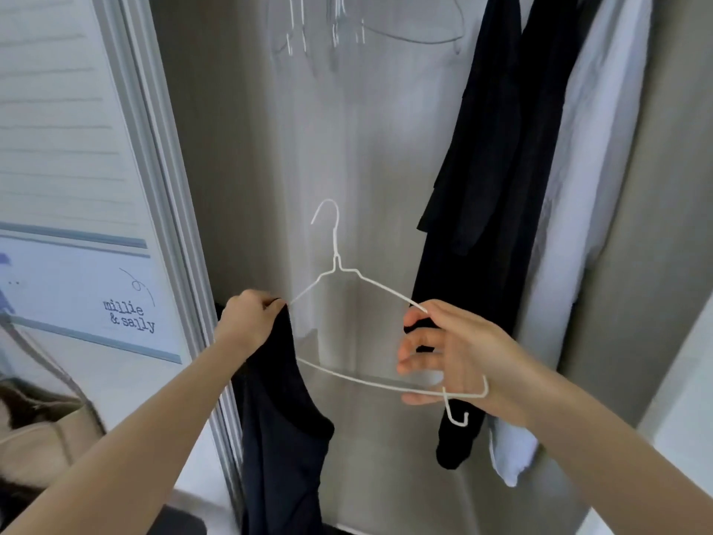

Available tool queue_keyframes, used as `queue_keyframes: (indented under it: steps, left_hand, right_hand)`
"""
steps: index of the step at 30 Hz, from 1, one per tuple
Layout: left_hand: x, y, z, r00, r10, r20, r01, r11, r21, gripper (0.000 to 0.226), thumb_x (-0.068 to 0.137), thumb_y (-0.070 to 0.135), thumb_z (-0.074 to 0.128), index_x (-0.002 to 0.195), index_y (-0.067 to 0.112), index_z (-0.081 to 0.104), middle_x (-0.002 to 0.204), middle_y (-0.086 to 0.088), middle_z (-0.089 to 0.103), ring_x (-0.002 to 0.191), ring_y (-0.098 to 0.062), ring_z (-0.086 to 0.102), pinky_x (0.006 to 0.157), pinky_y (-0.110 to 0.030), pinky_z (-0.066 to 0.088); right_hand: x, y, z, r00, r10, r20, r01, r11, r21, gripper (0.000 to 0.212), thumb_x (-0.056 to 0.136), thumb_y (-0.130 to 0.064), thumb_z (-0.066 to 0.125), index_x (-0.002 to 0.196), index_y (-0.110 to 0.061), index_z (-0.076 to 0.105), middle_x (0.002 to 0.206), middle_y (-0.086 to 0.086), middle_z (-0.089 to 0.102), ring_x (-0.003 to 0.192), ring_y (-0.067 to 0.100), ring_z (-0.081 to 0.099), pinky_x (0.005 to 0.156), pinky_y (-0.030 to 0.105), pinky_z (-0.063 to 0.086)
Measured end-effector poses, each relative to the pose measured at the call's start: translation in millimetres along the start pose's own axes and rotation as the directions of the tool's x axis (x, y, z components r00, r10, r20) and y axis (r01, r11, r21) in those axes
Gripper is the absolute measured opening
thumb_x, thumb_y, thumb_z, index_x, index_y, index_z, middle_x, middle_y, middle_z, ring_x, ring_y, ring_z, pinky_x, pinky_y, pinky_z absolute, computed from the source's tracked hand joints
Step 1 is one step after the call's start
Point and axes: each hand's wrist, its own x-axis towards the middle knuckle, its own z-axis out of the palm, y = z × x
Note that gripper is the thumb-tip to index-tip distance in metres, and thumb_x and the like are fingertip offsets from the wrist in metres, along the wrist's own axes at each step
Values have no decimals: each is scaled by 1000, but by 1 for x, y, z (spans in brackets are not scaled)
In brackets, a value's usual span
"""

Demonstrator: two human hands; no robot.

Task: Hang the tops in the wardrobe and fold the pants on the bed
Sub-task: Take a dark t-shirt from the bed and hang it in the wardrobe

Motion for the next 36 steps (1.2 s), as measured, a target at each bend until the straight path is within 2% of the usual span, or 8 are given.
queue_keyframes:
  steps: [6, 11, 20, 23, 25, 28, 33, 36]
  left_hand:
    - [8, -24, 1, 988, -147, -46, 151, 983, 103, 42, 98, 31, 54, 61, 11, 62, 60, -7, 60, 59, -22, 56, 52, -29, 37]
    - [14, -22, 0, 984, -176, -9, 174, 978, -113, 41, 96, 33, 59, 77, -2, 69, 65, -14, 59, 62, -27, 54, 58, -31, 37]
    - [-8, 65, -12, 984, 104, 142, -56, 951, -305, 56, 96, 33, 59, 64, -11, 47, 65, -7, 32, 60, -22, 26, 52, -28, 25]
    - [-15, 92, -27, 986, 116, 118, -59, 912, -406, 56, 99, 36, 53, 75, -14, 57, 67, -12, 44, 59, -24, 40, 50, -24, 38]
    - [-19, 100, -40, 966, 248, 68, -220, 934, -281, 49, 99, 37, 50, 90, -8, 65, 81, -14, 57, 74, -22, 56, 68, -29, 49]
    - [-25, 105, -59, 835, 545, -74, -525, 830, 190, 35, 97, 44, 48, 93, 15, 68, 92, 1, 50, 90, -22, 45, 87, -34, 39]
    - [-36, 127, -65, 863, 489, -125, -501, 861, -91, 27, 101, 29, 50, 77, 16, 48, 66, 7, 44, 62, -5, 39, 60, -18, 32]
    - [-38, 134, -65, 858, 480, -185, -506, 852, -137, 30, 100, 28, 52, 84, 3, 47, 74, -12, 42, 65, -10, 36, 61, -22, 32]
  right_hand:
    - [-23, -18, -32, 994, -60, 91, 65, 996, -53, 23, 95, -33, 43, 97, -15, 56, 70, 17, 55, 61, 26, 56, 80, 55, 50]
    - [-20, -15, -54, 991, -37, 128, 42, 998, -40, 24, 97, -30, 42, 99, -12, 58, 67, 18, 54, 56, 30, 57, 85, 60, 47]
    - [23, 40, -55, 985, -98, 142, 109, 991, -78, 27, 102, -29, 39, 97, -11, 59, 61, 15, 55, 50, 25, 56, 88, 68, 44]
    - [26, 51, -51, 962, -220, 160, 226, 974, -20, 28, 99, -30, 41, 98, -7, 57, 61, 14, 54, 51, 25, 55, 90, 67, 45]
    - [26, 49, -52, 937, -296, 185, 280, 954, 107, 28, 97, -29, 42, 96, -6, 58, 60, 12, 52, 51, 24, 54, 89, 65, 47]
    - [26, 43, -57, 894, -358, 270, 312, 929, 199, 31, 97, -32, 46, 99, -6, 62, 71, 12, 55, 66, 22, 57, 89, 65, 47]
    - [37, 39, -63, 844, -277, 459, 17, 869, 494, 59, 94, -54, 35, 115, -7, 64, 118, 13, 60, 117, 31, 52, 100, 63, 38]
    - [54, 56, -59, 892, -87, 444, -64, 947, 314, 54, 96, -51, 34, 128, -18, 60, 130, 7, 58, 129, 27, 48, 102, 60, 40]
